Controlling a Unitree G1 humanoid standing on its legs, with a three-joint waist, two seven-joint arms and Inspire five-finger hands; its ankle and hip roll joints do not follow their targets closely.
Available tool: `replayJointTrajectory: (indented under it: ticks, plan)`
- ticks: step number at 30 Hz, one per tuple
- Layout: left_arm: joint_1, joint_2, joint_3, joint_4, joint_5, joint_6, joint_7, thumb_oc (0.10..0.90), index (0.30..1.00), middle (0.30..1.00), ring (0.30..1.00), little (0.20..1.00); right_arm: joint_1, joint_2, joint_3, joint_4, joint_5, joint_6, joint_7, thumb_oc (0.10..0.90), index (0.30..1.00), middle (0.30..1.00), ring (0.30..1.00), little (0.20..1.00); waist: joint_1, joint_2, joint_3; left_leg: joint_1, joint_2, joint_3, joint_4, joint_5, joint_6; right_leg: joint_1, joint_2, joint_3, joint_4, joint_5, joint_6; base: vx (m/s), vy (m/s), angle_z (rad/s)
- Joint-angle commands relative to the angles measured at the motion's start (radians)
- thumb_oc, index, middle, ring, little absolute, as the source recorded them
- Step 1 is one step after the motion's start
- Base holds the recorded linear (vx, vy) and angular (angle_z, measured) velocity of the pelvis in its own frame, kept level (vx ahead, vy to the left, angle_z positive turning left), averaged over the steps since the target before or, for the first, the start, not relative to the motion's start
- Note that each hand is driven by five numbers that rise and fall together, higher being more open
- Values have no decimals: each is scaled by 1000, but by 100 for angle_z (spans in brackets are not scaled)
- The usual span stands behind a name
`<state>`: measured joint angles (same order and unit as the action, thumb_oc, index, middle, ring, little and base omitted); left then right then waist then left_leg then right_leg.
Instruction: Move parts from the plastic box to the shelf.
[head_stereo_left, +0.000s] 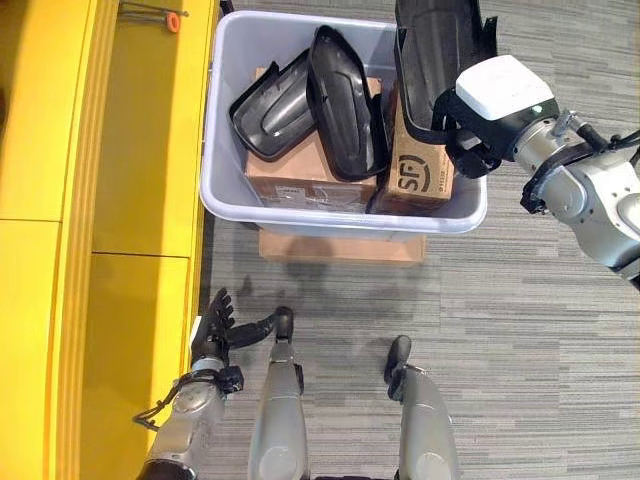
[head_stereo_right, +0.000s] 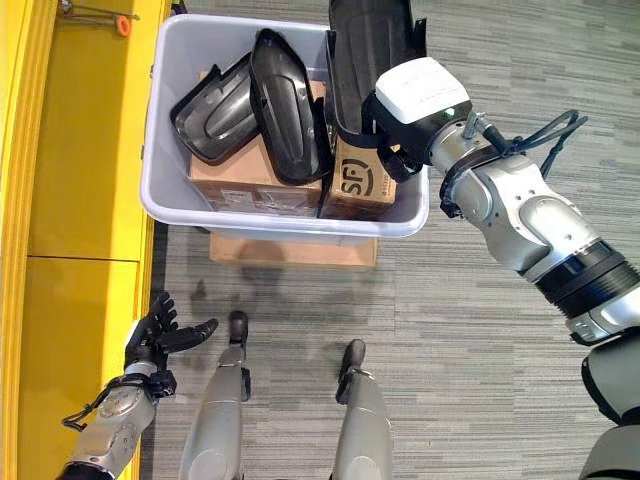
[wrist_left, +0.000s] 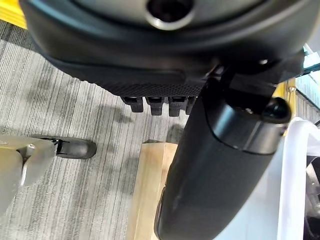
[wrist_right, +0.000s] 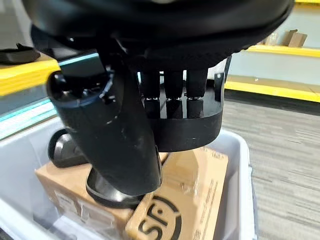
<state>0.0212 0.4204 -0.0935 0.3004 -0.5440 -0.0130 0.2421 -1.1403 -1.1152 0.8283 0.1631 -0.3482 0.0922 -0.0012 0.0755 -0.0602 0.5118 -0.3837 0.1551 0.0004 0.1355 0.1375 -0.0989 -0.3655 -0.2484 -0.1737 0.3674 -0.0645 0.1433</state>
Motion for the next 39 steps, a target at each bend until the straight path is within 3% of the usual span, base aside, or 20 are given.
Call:
replayJointTrajectory:
  ticks: [1, 16, 20, 26, 31, 33, 35, 37, 39]
  plan:
    - [22, 68, 27, -47, 12, -44, -23, 900, 1000, 1000, 1000, 1000, -117, -57, -127, -52, 37, -3, -84, 400, 300, 300, 300, 300, -6, -28, -117, 106, 8, 16, 43, -159, 7, 100, 53, -18, -102, -31, -26, 27, 15, 6]
    - [19, 50, 1, -34, 44, -22, -62, 900, 1000, 1000, 1000, 1000, -81, -56, -146, -75, 67, -29, -46, 400, 300, 300, 300, 300, -24, -20, -279, 278, 0, 47, -72, -135, 10, 273, 31, -21, -255, 42, 17, 57, 35, -1]
    - [14, 34, -12, -57, 43, -20, -62, 900, 1000, 1000, 1000, 1000, -61, -9, -155, -61, 61, -29, -34, 400, 300, 300, 300, 300, -13, -21, -333, 318, -31, 38, -75, -162, 29, 331, -5, -36, -269, 57, 38, 54, 99, 4]
    - [12, 49, -20, -78, 82, -19, -67, 900, 1000, 1000, 1000, 1000, -48, 30, -160, -50, 53, -38, -25, 400, 300, 300, 300, 300, -1, -26, -360, 338, -77, 21, -64, -194, 56, 365, -48, -51, -259, 73, 59, 25, 97, 14]
    - [16, 56, -12, -85, 79, -20, -64, 900, 1000, 1000, 1000, 1000, -21, 74, -177, -27, 45, -40, -22, 400, 300, 300, 300, 300, 17, -28, -361, 343, -129, -13, -49, -210, 92, 350, -91, -33, -145, 105, 64, 1, 138, 21]
    - [3, 60, -18, -79, 86, -22, -62, 900, 1000, 1000, 1000, 1000, 17, 82, -201, -21, 28, -38, -21, 400, 300, 300, 300, 300, 18, -17, -348, 346, -161, -54, -42, -206, 116, 311, -104, 1, -4, 161, 45, -4, 172, 64]
    - [-1, 60, -20, -76, 90, -21, -62, 900, 1000, 1000, 1000, 1000, 23, 86, -204, -19, 23, -37, -21, 400, 300, 300, 300, 300, 18, -12, -340, 355, -172, -70, -37, -210, 124, 297, -107, 22, 51, 177, 37, -2, 114, 84]
    - [-19, 63, -37, -67, 96, -20, -63, 900, 1000, 1000, 1000, 1000, 29, 84, -211, -11, 22, -35, -27, 400, 300, 300, 300, 300, 10, 3, -327, 351, -190, -114, -28, -201, 136, 252, -79, 99, 142, 223, 21, -18, 87, 58]
    - [-31, 65, -49, -59, 97, -19, -68, 900, 1000, 1000, 1000, 1000, 33, 76, -213, -10, 14, -33, -23, 400, 300, 300, 300, 300, 2, 17, -315, 348, -203, -160, -14, -196, 138, 224, -36, 168, 193, 223, 7, -1, 8, 90]
